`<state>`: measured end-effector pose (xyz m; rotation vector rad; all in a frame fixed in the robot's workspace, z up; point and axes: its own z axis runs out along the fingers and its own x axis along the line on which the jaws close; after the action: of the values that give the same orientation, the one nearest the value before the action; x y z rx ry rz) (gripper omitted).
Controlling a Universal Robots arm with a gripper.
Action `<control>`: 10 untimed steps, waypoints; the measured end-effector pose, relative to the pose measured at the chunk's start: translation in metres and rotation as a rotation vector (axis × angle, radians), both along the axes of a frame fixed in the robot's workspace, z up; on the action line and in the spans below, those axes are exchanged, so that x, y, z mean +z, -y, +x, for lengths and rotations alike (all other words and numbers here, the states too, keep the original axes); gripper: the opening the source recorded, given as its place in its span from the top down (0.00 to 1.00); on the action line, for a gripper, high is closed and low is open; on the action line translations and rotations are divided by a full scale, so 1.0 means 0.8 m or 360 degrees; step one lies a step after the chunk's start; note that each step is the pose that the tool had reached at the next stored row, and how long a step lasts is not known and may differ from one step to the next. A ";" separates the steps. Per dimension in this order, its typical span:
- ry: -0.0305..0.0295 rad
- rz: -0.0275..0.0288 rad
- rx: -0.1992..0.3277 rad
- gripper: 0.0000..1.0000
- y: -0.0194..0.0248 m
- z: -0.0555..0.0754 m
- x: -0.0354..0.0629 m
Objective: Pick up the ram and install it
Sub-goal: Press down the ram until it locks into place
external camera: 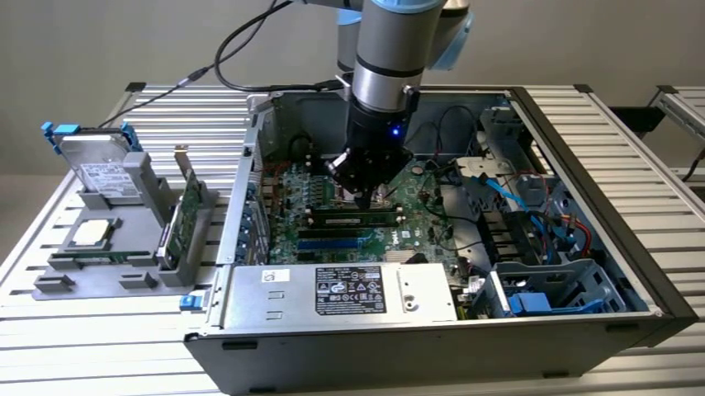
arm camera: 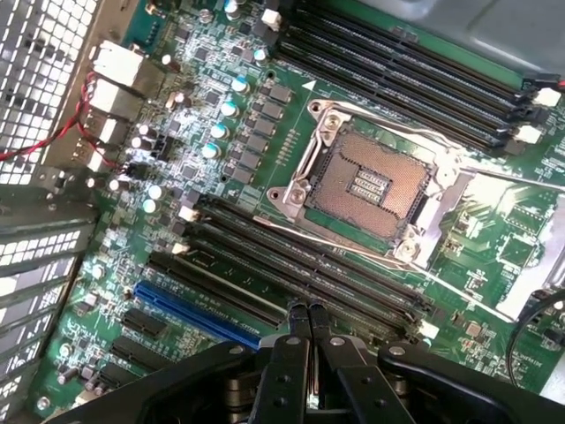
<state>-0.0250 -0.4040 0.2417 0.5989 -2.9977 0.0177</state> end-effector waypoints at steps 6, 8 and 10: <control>0.00123 -0.00008 -0.0114 0.90 0.0000 0.000 -0.001; 0.00162 -0.00009 -0.0153 0.90 0.0000 0.000 -0.002; 0.00202 -0.00012 -0.0192 0.90 0.0000 0.000 -0.003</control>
<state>-0.0250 -0.4040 0.2397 0.4186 -3.0400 0.0149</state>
